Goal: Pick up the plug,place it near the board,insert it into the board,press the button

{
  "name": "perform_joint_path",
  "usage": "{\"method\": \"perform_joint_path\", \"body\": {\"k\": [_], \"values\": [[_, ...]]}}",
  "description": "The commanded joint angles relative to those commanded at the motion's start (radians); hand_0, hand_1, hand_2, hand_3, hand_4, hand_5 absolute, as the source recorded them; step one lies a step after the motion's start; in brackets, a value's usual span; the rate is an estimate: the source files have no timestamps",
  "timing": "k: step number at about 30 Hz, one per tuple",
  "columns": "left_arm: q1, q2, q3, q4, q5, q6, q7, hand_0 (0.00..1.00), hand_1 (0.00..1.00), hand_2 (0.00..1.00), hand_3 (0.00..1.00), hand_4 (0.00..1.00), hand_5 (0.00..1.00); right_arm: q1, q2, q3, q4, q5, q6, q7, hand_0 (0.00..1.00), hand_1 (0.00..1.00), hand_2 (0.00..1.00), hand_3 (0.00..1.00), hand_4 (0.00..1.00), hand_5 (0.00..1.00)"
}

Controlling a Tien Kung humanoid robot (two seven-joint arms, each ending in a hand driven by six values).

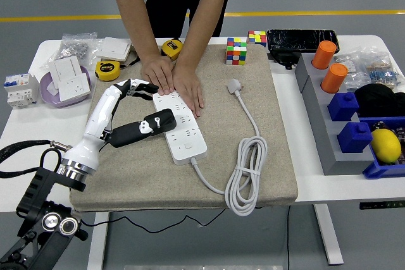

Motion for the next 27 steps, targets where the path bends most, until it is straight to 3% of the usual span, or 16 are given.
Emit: {"method": "perform_joint_path", "body": {"k": [5,6,8,11,12,17,18,23,24,27], "values": [[0.007,0.005,0.003,0.015,-0.208,-0.064,0.032,0.946,0.998,0.998,0.998,0.998,0.493,0.003,-0.002,-0.003,0.000,-0.003,0.001,-0.002,0.805,0.710,0.716,0.758,0.998,0.993],[0.005,0.007,0.000,0.019,-0.249,-0.082,0.045,0.738,0.774,0.781,0.998,0.998,0.528,0.004,-0.002,-0.005,0.000,-0.002,0.000,-0.002,0.805,0.710,0.716,0.758,0.998,0.993],[0.001,0.010,-0.001,0.023,-0.258,-0.122,0.069,0.738,0.774,0.781,0.998,0.998,0.528,0.006,-0.002,-0.008,0.000,0.000,0.000,-0.001,0.805,0.710,0.716,0.758,0.998,0.993],[-0.016,0.021,0.005,0.031,-0.140,-0.170,0.118,0.738,0.774,0.781,0.998,0.998,0.528,0.007,-0.003,-0.011,0.000,0.001,0.000,-0.001,0.805,0.710,0.716,0.758,0.998,0.993],[-0.026,0.025,0.011,0.037,-0.097,-0.186,0.138,0.396,0.387,0.456,0.998,0.899,0.370,0.007,-0.004,-0.011,0.000,0.000,0.000,-0.003,0.805,0.709,0.716,0.758,0.998,0.993],[-0.054,0.041,0.047,0.054,0.118,-0.236,0.210,0.396,0.387,0.456,0.998,0.899,0.370,0.009,-0.004,-0.013,0.000,0.002,0.000,-0.004,0.805,0.709,0.716,0.758,0.998,0.993],[-0.058,0.044,0.056,0.057,0.157,-0.242,0.220,0.243,0.094,0.208,0.915,0.660,0.131,0.009,-0.004,-0.014,0.000,0.004,-0.001,-0.003,0.805,0.709,0.716,0.758,0.998,0.991],[-0.087,0.048,0.101,0.079,0.355,-0.261,0.271,0.243,0.094,0.208,0.915,0.660,0.131,0.007,-0.005,-0.012,0.000,0.001,-0.001,-0.006,0.805,0.709,0.716,0.758,0.998,0.991],[-0.093,0.047,0.109,0.083,0.393,-0.267,0.279,0.180,0.020,0.144,0.856,0.515,0.002,0.006,-0.005,-0.011,0.000,0.000,-0.001,-0.006,0.805,0.709,0.716,0.758,0.998,0.989],[-0.114,0.044,0.136,0.104,0.446,-0.294,0.311,0.180,0.020,0.144,0.856,0.515,0.002,0.002,-0.003,-0.008,0.000,-0.004,0.000,-0.009,0.805,0.709,0.716,0.758,0.998,0.989]]}}
